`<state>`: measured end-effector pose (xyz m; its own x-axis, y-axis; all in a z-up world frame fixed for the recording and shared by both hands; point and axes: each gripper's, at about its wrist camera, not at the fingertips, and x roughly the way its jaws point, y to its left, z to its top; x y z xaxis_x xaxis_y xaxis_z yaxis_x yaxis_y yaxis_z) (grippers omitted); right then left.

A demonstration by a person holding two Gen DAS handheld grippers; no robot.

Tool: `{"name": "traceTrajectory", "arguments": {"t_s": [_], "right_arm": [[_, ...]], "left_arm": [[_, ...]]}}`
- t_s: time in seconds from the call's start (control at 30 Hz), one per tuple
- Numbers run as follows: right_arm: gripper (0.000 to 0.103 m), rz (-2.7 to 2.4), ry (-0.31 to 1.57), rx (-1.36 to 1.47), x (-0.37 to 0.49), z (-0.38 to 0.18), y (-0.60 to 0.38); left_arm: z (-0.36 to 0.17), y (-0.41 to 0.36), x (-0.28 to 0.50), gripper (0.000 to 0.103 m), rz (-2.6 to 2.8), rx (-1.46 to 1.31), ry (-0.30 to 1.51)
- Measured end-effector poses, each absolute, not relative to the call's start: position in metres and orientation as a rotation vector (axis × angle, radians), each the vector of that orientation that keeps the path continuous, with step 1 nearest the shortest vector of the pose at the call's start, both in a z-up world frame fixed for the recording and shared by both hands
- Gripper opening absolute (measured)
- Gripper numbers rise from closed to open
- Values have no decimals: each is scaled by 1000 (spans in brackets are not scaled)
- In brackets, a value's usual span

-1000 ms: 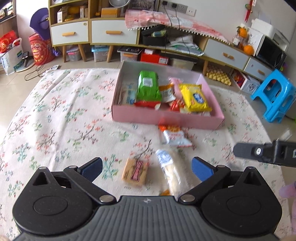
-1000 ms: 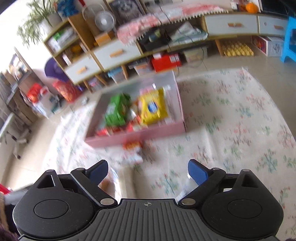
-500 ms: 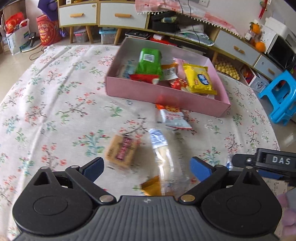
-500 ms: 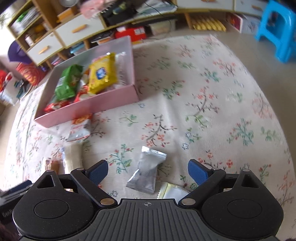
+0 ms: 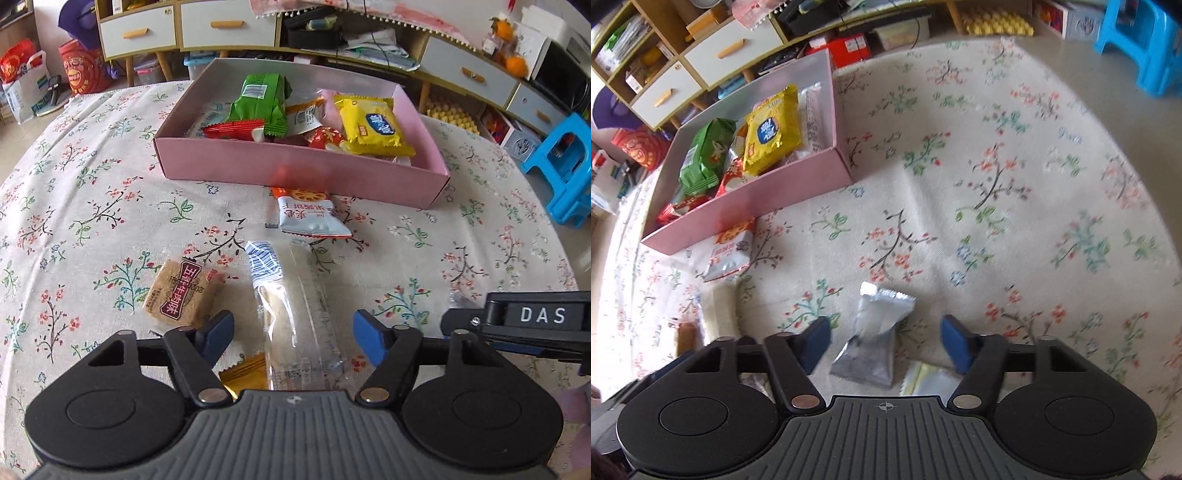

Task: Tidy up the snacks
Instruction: 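Grasp the clear bread bag with the left gripper while the right grasps the silver packet, then carry the bread bag and silver packet over the pink box with both grippers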

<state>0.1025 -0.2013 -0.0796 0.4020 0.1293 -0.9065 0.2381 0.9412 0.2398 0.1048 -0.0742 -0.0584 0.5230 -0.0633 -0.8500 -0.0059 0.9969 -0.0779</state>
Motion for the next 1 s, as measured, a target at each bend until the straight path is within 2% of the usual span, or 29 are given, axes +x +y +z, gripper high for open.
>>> {"name": "traceTrajectory", "arguments": {"t_s": [0.23,0.3,0.4,0.47,0.73,1.0], "right_arm": [[35,-80,1159,353,104,-81,-201],[28,-77,1158,362,104,-81,-201],[27,-81,1156,380,103,-81,-203],[26,-78,1154,397,104,-81,-204],[26,-75,1135,474,101,-74,-207],[26,-30,1106,474,100,-63,-197]], "left_arm": [[-59,-76,104,60,-33,-41,1008],[-59,-76,104,54,-38,-36,1007],[-58,-76,105,37,-52,-33,1006],[-57,-75,106,33,-67,-48,1013],[-50,-67,108,24,-114,-96,1022],[-38,-58,104,22,-151,-143,1012]]}}
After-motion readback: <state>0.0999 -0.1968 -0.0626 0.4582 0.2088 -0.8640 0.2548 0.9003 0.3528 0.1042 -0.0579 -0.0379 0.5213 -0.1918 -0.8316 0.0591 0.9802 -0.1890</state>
